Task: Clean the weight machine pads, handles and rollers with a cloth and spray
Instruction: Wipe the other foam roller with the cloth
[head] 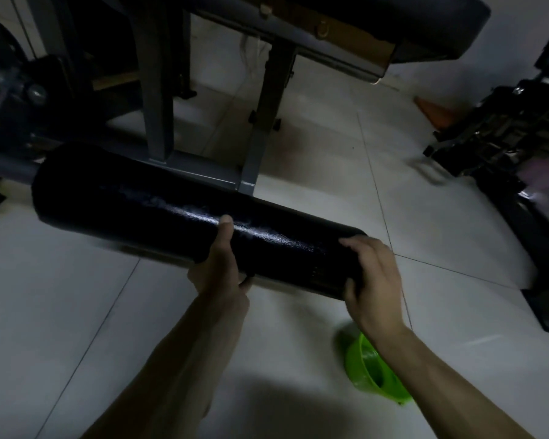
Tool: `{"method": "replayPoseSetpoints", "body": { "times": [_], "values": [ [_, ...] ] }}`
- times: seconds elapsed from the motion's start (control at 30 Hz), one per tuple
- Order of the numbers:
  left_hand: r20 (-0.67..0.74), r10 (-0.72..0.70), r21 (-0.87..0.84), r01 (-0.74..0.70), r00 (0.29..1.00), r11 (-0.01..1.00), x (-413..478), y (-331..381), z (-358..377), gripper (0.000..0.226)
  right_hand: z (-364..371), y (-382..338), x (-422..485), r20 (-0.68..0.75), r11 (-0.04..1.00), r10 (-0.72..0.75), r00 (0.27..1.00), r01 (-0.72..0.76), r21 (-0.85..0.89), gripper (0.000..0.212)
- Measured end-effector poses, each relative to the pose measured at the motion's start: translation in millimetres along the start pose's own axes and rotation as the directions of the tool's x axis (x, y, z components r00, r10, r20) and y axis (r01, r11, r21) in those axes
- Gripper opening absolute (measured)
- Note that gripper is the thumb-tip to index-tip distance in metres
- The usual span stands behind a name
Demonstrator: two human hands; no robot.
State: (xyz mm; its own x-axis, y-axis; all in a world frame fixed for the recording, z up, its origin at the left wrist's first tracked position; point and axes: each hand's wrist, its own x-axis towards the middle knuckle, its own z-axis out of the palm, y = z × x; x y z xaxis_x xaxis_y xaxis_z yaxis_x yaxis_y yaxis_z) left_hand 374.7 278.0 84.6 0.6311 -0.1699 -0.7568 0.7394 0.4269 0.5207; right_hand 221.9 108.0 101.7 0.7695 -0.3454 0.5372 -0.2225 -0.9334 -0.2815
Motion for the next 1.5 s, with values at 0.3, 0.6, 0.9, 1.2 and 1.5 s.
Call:
{"method": "replayPoseSetpoints", "body": {
  "times": [0.3,0.6,0.9,1.2,1.5],
  "values": [
    [0.152,0.169,-0.302,-0.117,0.974,0.946,24.8,49.3,-49.7,0.082,107.5,-169.2,102.7,0.15,0.913,-0.381,0.912,0.345,0.219,0.051],
    [0.006,0.14,-0.318,-0.131,0.99,0.939,37.3,114.2,-86.1,0.067,57.1,-92.9,71.1,0.124,0.951,-0.307,0.944,0.298,0.088,0.065],
    [0.235,0.085,-0.359,0.005,0.968,0.933,27.1,137.3,-103.1,0.052,149.8,-232.8,126.4,0.126,0.908,-0.393,0.911,0.363,0.208,0.059],
    [0.177,0.005,-0.32,0.053,0.984,0.946,36.5,149.6,-111.2,0.053,172.7,-265.5,168.0,0.249,0.781,-0.624,0.741,0.578,0.237,0.055],
    [0.095,-0.029,-0.354,0.061,0.995,0.933,31.9,152.5,-100.6,0.064,138.1,-216.9,124.5,0.137,0.89,-0.438,0.888,0.408,0.201,0.069]
  ]
}}
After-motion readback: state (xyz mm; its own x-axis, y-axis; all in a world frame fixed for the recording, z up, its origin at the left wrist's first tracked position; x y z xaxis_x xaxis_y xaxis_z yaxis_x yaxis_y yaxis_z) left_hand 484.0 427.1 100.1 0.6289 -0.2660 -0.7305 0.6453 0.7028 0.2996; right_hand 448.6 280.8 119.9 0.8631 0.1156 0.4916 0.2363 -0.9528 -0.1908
